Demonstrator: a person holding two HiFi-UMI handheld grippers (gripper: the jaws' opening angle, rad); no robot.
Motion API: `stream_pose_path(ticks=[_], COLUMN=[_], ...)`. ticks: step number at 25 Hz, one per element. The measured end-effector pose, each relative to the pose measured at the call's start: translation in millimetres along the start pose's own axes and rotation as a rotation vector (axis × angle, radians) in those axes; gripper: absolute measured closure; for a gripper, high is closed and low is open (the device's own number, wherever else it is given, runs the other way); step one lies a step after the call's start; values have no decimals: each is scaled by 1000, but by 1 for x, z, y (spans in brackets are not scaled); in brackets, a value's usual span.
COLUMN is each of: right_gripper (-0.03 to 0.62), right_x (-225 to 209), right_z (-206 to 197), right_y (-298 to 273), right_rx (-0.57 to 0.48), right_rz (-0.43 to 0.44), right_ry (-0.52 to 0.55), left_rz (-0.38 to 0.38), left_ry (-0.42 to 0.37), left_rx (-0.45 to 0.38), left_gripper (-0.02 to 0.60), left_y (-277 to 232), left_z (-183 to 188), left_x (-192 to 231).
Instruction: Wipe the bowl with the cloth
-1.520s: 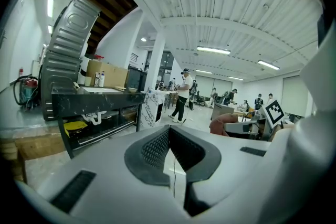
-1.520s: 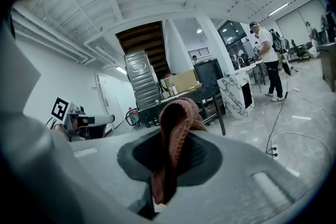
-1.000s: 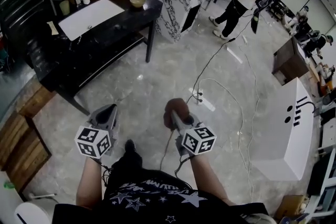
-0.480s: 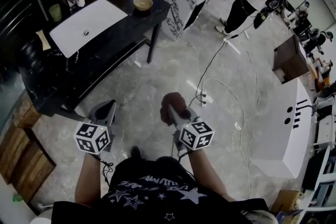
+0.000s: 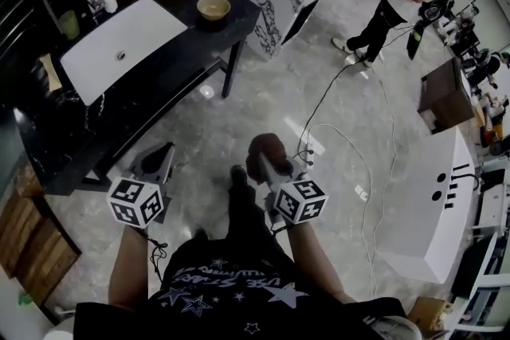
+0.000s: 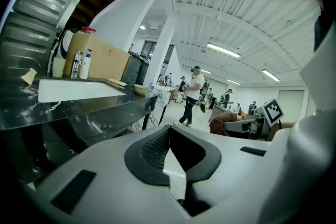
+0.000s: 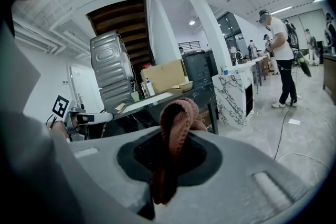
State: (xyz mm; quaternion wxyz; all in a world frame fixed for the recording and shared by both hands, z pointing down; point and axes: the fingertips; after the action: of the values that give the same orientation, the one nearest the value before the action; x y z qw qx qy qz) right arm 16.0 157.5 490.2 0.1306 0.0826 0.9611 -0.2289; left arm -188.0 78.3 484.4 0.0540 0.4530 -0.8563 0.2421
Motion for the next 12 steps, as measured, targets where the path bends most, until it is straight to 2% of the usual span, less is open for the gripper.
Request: stream_pose_path(ticks=[5, 8, 12], right_gripper=[540, 540, 540], right_x=[-62, -98, -142], right_z=[41, 85, 130], right_y=[-58, -99, -143], right_rx=[-1, -5, 2], right_rz=[67, 135, 198], right_ry=[18, 47, 69], left_rz=[37, 99, 171], left_ry=[29, 91, 92], left_rx=[-18, -54, -75], left_gripper=[572, 572, 572], left_y=[-68, -108, -162], left_z=[27, 60, 100], left_x=[10, 23, 38])
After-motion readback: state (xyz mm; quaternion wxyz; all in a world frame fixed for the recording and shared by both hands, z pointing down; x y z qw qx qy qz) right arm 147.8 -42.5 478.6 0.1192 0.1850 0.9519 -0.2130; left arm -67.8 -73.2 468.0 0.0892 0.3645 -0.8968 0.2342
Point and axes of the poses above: the fingertips, and each gripper's own axes: y backward along the fingers, x to its left, z out of its top, and after that the axes turned 3 degrees about x, right-handed
